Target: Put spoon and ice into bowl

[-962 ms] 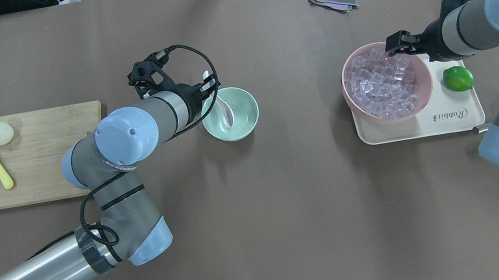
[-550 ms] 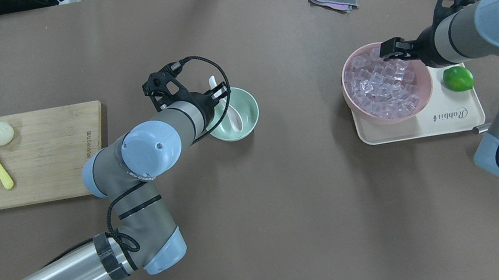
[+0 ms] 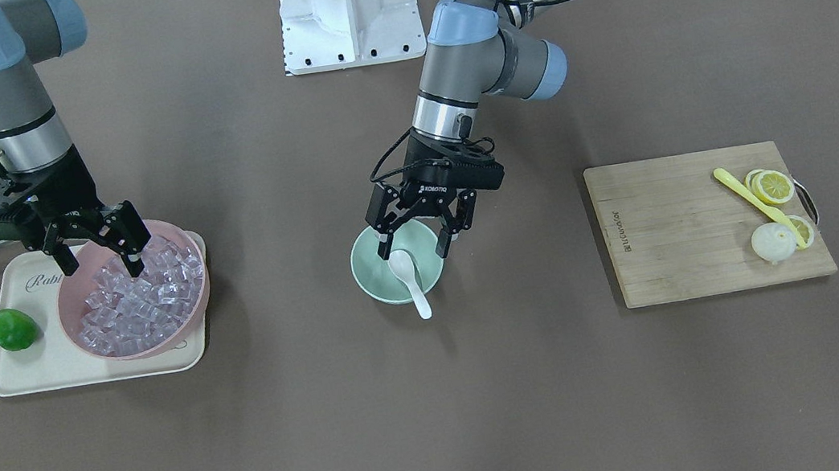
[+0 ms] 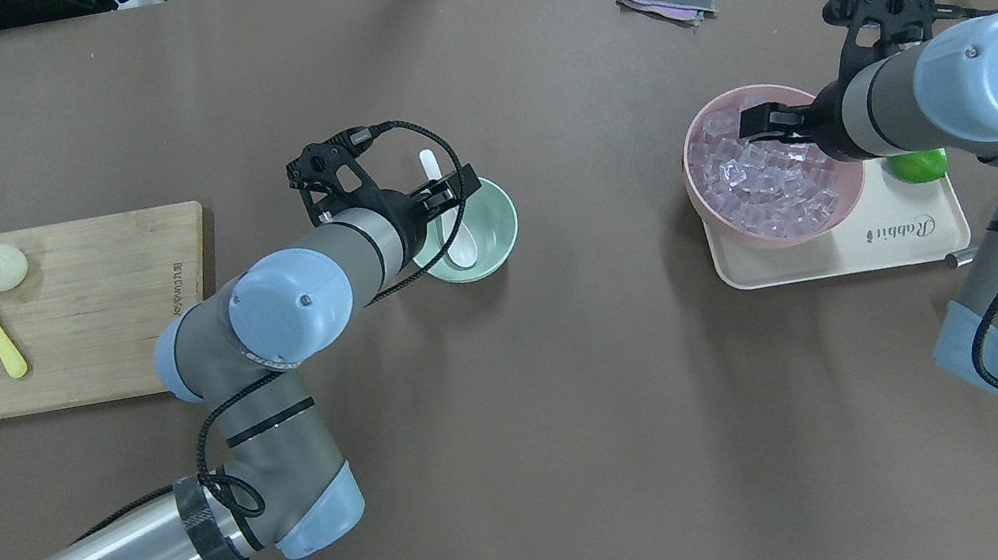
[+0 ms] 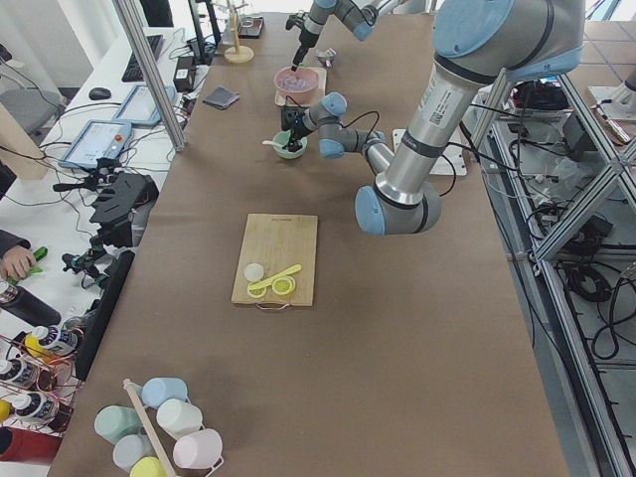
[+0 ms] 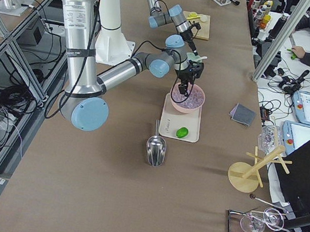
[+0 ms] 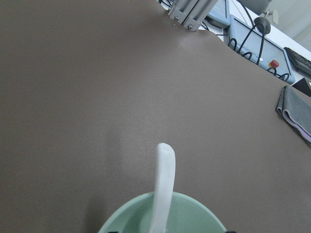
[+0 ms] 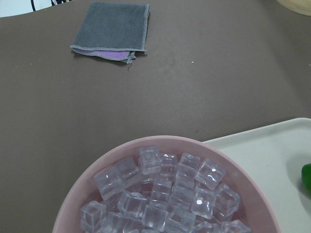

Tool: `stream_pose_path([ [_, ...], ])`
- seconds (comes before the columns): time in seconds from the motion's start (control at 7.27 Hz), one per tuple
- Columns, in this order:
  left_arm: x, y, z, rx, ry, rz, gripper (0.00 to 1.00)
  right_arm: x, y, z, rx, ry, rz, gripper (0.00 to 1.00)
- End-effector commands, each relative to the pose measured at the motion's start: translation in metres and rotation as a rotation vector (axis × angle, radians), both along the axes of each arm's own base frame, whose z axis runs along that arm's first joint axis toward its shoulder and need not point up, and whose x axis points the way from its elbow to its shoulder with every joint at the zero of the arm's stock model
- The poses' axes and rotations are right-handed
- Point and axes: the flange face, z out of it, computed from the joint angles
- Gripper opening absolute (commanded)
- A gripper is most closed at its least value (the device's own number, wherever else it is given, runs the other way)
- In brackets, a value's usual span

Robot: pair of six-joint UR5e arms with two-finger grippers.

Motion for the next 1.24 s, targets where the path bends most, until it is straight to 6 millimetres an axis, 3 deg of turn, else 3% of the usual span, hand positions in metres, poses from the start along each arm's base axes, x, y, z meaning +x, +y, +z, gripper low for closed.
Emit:
stream_pose_path([
  [0.0, -0.070, -0.031, 0.033, 0.000, -0.032, 0.153, 0.97, -0.021, 0.015, -0.001, 0.026, 0.018, -0.045, 0.97],
  [0.14, -0.111, -0.046, 0.060, 0.047, -0.097, 0.227, 0.97, -0.021, 0.016, 0.000, 0.093, 0.073, -0.090, 0.97],
  [0.28, -0.123, -0.047, 0.081, 0.070, -0.142, 0.237, 0.97, -0.021, 0.016, 0.001, 0.138, 0.108, -0.137, 0.95],
  [0.69, -0.124, -0.048, 0.089, 0.062, -0.153, 0.232, 0.98, -0.020, 0.021, 0.013, 0.248, 0.210, -0.307, 0.83],
  [1.1, -0.124, -0.047, 0.093, 0.057, -0.159, 0.233, 0.97, -0.023, 0.030, 0.013, 0.142, 0.085, -0.401, 0.80],
])
